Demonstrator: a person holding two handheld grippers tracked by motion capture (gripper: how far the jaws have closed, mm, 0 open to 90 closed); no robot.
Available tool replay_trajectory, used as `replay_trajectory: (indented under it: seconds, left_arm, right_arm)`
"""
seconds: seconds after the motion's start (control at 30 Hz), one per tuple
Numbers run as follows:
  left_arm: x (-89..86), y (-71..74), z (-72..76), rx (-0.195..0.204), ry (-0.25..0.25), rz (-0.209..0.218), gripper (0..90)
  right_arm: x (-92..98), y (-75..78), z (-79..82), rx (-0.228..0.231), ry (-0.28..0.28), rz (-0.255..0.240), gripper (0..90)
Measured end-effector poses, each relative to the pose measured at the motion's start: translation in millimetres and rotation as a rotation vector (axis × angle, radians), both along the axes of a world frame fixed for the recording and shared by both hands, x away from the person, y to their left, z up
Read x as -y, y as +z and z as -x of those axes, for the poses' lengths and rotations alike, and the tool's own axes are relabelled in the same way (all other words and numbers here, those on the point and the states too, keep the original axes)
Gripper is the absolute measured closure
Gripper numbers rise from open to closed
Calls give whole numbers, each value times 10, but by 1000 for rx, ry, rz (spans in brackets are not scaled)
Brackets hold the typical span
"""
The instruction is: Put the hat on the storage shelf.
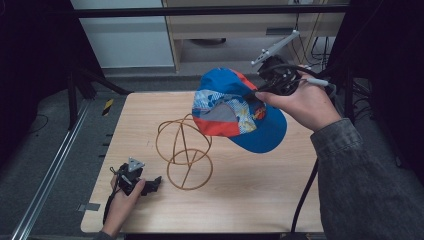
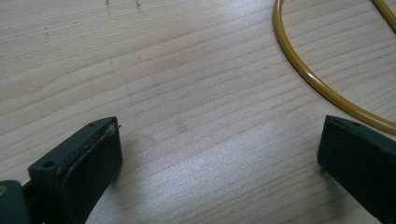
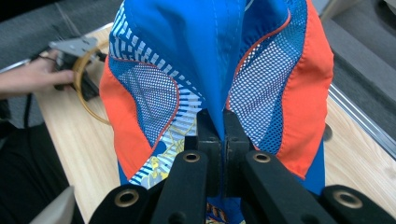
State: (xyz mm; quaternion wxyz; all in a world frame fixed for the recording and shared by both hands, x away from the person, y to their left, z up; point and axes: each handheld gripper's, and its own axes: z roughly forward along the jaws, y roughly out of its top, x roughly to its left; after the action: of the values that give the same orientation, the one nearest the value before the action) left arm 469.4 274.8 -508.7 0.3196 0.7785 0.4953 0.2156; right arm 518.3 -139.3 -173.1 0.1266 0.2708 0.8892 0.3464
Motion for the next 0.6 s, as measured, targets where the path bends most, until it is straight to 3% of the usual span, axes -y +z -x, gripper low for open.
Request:
replay_trajectory:
  seconds: [0.6]
  left_arm:
    - [1,-1,0,2,1,0,0]
  right_arm:
    - [-527,18,-25,-12,99,-20,894]
